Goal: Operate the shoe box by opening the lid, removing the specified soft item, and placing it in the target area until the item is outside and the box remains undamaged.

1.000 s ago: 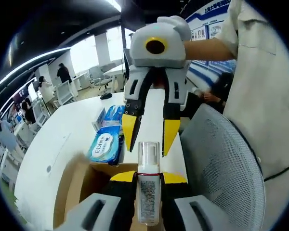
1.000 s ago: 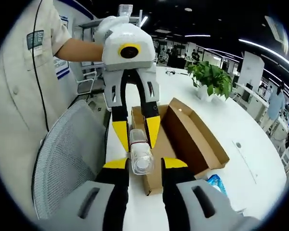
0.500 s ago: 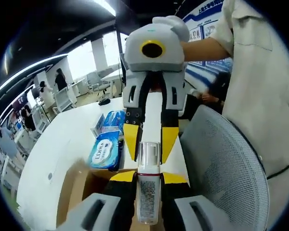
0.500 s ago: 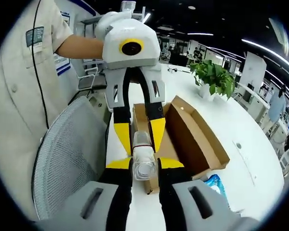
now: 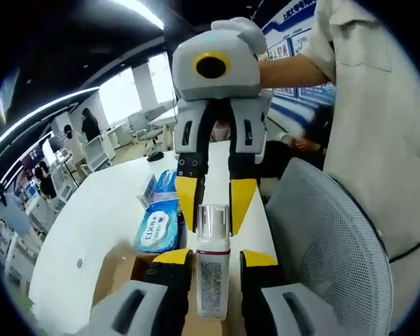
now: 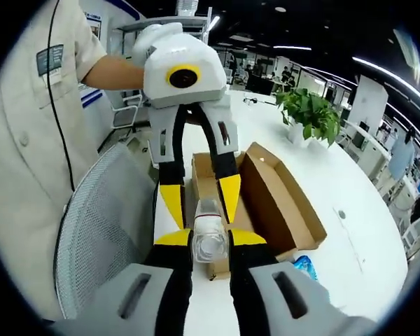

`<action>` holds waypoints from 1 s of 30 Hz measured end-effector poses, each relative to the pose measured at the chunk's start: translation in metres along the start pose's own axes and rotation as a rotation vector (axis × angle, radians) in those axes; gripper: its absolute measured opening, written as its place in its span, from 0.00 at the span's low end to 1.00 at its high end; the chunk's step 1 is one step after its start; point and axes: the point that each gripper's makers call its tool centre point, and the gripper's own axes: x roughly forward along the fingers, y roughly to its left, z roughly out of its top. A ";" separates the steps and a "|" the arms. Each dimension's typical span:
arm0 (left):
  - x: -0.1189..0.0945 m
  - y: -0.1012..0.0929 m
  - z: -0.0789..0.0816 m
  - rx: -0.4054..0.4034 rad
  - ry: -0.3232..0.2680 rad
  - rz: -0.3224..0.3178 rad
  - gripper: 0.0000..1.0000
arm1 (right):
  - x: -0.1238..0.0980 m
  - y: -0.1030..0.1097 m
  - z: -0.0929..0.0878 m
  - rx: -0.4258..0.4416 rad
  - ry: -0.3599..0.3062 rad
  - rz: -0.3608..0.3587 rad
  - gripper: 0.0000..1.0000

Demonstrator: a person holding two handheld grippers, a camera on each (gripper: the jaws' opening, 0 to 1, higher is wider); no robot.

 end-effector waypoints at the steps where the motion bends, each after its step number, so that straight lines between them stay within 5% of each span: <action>1: -0.001 0.002 -0.002 -0.031 0.006 0.011 0.35 | -0.001 -0.002 0.001 -0.003 0.002 -0.002 0.16; 14: -0.028 0.030 -0.029 -0.208 -0.007 0.213 0.62 | -0.017 -0.036 0.000 -0.046 0.088 0.001 0.16; 30: -0.064 0.042 -0.076 -0.345 -0.020 0.375 0.90 | -0.031 -0.093 -0.016 -0.077 0.221 -0.006 0.17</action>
